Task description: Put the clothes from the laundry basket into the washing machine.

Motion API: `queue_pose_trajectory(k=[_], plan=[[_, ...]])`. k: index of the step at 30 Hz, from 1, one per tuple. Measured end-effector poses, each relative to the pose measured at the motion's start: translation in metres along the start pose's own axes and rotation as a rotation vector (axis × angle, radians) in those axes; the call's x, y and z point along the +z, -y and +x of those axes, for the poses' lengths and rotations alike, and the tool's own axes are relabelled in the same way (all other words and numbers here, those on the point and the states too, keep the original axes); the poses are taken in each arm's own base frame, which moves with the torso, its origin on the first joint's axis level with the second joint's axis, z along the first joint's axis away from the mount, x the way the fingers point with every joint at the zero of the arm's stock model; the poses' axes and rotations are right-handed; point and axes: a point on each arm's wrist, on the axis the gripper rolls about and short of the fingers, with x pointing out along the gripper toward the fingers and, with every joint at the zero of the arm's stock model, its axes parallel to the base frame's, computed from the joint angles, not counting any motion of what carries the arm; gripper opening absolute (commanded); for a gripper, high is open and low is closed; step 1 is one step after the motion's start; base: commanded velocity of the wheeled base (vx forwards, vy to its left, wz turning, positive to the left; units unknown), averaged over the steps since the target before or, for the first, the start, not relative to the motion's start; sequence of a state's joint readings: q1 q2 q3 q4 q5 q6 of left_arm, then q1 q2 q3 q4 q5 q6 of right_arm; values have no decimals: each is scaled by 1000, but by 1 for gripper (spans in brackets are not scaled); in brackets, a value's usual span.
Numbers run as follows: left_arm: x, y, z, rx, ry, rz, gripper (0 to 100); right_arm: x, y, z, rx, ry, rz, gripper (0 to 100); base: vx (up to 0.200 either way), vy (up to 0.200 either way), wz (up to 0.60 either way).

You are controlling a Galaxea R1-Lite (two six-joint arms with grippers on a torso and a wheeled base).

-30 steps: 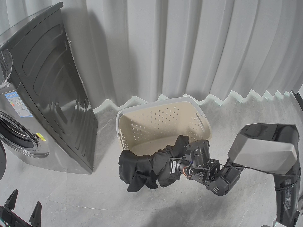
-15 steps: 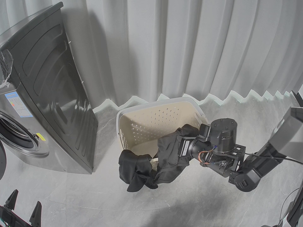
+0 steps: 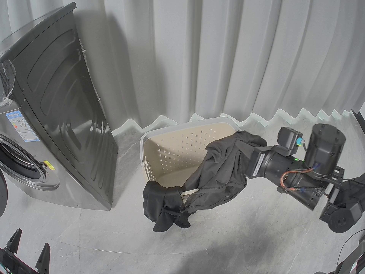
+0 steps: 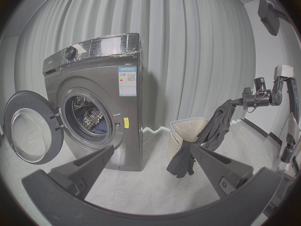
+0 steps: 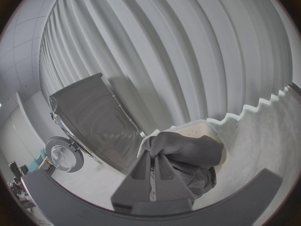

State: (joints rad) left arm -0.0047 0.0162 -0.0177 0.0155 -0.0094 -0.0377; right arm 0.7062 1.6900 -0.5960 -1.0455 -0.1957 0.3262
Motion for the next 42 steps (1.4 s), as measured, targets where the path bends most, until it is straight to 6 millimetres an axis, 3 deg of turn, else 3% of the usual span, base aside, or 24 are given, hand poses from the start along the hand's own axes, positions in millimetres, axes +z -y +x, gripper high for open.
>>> queue_pose_trajectory(k=[5,11,25,37,42], plan=[[0,0,0,0,0,4,100,14,3,-25,25,49,-49,0,0,0,0],[0,0,0,-1,0,11,100,34,9,-39,68,153,-119,0,0,0,0],[0,0,0,-1,0,8,100,40,17,-44,36,193,-202,0,-171,0,0],[0,0,0,-1,0,7,100,36,20,-45,31,181,-198,0,0,0,0],[0,0,0,-1,0,2,100,39,19,-45,42,210,-197,0,0,200,0]])
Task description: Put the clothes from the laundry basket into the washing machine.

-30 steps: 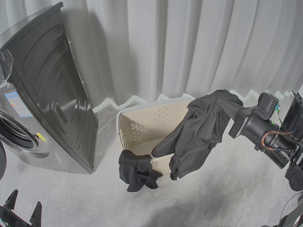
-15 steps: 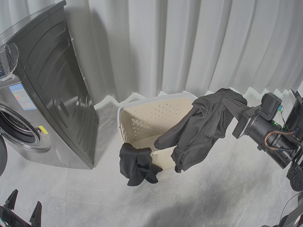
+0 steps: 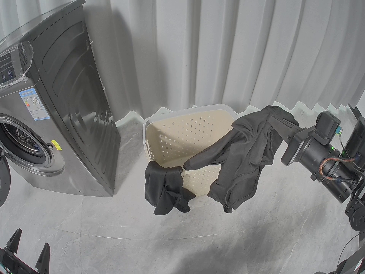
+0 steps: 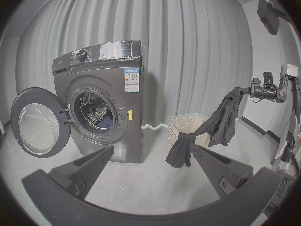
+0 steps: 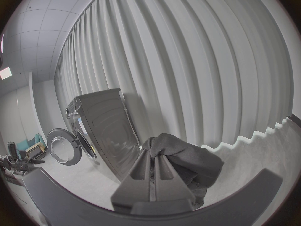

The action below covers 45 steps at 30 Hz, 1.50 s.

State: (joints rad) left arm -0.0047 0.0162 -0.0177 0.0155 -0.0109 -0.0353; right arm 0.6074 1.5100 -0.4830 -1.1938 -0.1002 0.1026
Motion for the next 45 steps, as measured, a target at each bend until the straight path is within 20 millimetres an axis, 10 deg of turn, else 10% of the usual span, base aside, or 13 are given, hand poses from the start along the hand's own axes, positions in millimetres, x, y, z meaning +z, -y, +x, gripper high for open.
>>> queue_pose_trajectory(k=[25,45], plan=[[0,0,0,-3,-1,6,100,2,0,0,12,14,-4,0,0,200,0],[0,0,0,-3,-2,4,100,1,0,-2,18,7,-5,0,-140,0,0]])
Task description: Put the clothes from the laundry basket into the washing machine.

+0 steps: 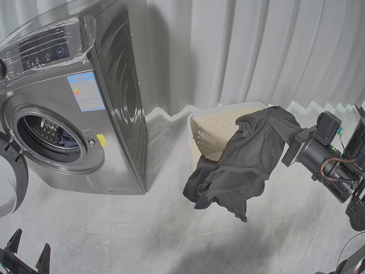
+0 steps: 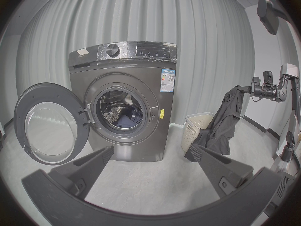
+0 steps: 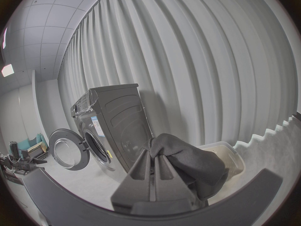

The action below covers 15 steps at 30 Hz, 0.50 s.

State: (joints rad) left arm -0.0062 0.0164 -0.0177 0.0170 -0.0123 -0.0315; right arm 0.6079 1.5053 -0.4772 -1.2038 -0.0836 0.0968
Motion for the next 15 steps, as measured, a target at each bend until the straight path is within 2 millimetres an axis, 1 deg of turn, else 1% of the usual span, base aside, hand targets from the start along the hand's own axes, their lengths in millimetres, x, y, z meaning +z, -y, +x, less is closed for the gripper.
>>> queue_pose_trajectory(k=[1,13,15], plan=[[0,0,0,0,0,0,100,0,0,0,-3,0,0,0,-200,0,0],[0,0,0,0,0,-3,100,-2,0,0,-1,-10,0,0,0,0,0],[0,0,0,0,0,-4,100,-3,0,0,0,-11,0,0,0,200,0]])
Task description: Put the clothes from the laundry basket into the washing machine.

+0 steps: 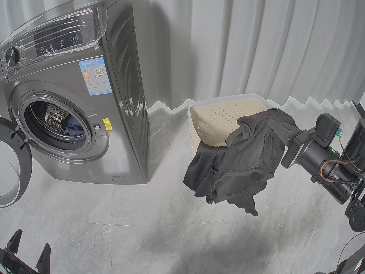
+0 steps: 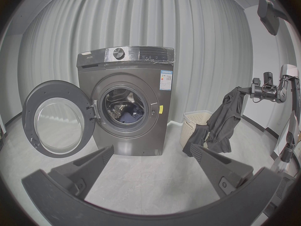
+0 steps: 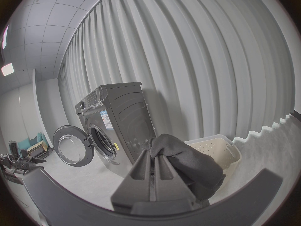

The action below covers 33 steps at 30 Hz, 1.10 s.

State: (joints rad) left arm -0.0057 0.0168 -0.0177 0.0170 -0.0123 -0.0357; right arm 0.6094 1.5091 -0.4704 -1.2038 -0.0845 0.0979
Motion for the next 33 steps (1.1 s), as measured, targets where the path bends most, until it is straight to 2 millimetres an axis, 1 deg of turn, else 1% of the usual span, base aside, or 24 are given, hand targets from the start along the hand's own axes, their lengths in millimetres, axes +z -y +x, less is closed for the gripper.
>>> queue_pose_trajectory(k=[25,33], plan=[[0,0,0,0,0,-2,100,-3,-2,0,7,-14,7,0,0,200,0],[0,0,0,0,0,-2,100,-3,-2,0,10,-14,6,0,0,0,0]])
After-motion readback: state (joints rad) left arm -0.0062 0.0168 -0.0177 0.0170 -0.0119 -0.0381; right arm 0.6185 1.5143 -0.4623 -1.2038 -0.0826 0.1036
